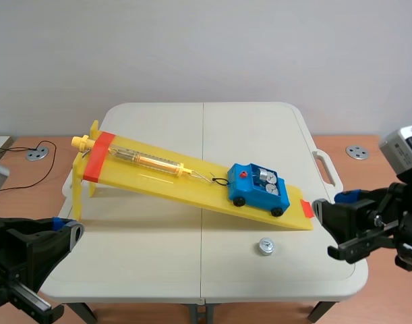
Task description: Place the four metal weights on the blue cart on the ramp.
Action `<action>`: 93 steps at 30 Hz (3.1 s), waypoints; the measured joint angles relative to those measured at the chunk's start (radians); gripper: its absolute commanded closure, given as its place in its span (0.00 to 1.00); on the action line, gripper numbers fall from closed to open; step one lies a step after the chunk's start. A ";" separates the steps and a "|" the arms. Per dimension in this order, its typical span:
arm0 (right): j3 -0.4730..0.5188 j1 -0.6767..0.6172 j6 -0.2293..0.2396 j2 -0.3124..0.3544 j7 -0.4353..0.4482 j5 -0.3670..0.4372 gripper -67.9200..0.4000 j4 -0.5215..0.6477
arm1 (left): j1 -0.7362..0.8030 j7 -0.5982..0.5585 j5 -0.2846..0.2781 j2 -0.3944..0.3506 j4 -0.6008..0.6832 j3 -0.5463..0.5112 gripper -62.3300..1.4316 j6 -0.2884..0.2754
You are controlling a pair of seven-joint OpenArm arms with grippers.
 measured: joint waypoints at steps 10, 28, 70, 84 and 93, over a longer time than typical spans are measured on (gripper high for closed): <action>-0.001 -0.017 0.004 0.000 0.008 -0.112 0.61 -0.001 | 0.000 0.000 0.000 0.000 0.000 0.000 0.90 0.000; -0.169 0.171 0.003 -0.039 0.119 -0.314 0.61 -0.282 | 0.000 0.000 0.000 0.000 0.000 0.000 0.90 0.000; -0.383 0.300 -0.226 -0.095 0.197 -0.473 0.64 -0.508 | 0.000 0.000 0.000 0.000 0.000 0.000 0.90 0.000; -0.383 0.339 -0.230 -0.095 0.250 -0.473 0.78 -0.587 | 0.000 0.000 0.000 0.000 0.000 0.000 0.90 0.000; -0.383 0.350 -0.233 -0.097 0.245 -0.473 0.98 -0.591 | 0.000 0.000 0.000 0.000 0.000 0.000 0.90 0.000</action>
